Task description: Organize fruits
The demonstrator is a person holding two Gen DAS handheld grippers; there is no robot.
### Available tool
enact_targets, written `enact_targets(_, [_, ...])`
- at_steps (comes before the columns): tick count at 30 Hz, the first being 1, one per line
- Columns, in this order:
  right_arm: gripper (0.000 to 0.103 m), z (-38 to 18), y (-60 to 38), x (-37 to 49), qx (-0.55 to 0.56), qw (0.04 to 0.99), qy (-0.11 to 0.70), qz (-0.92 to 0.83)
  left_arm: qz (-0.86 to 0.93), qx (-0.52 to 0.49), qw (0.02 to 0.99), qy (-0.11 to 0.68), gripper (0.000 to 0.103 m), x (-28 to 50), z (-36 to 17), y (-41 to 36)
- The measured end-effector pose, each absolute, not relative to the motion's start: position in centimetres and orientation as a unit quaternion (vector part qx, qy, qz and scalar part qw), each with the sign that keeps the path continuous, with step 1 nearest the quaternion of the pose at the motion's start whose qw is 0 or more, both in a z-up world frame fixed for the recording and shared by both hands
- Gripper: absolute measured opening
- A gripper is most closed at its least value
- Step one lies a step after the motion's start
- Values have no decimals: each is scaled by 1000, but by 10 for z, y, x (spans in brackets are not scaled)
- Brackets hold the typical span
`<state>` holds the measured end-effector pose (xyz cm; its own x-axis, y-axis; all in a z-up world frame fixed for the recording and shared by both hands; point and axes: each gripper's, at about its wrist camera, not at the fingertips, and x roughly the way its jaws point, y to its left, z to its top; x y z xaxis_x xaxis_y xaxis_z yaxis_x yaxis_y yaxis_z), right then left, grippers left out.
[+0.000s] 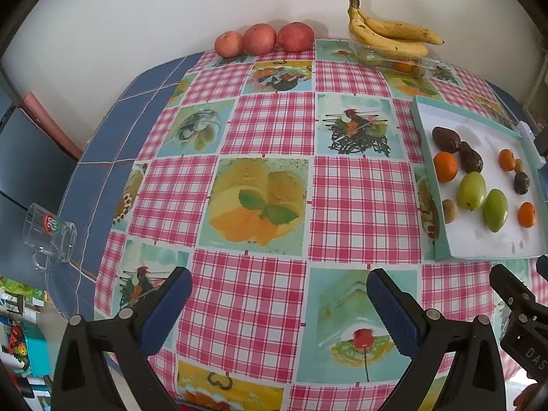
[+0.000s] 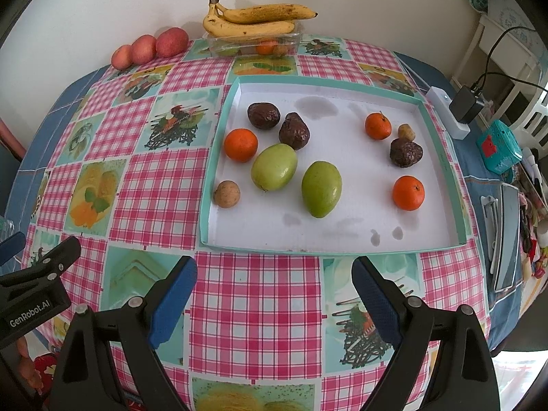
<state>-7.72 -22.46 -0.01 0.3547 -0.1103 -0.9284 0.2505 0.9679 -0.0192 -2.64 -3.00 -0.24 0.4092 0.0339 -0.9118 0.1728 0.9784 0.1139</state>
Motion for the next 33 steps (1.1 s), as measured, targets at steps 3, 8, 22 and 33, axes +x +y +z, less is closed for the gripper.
enact_targets(3, [92, 0, -224, -77, 63, 820, 557, -111, -41, 92, 834, 543, 103, -27, -2, -30])
enact_targets(8, [92, 0, -224, -77, 64, 820, 557, -111, -42, 93, 833, 543, 103, -27, -2, -29])
enact_targets(22, [92, 0, -223, -77, 64, 820, 558, -112, -39, 89, 833, 544, 103, -27, -1, -28])
enact_targets(33, [92, -1, -224, -77, 64, 820, 558, -112, -29, 91, 837, 539, 103, -30, 3, -29])
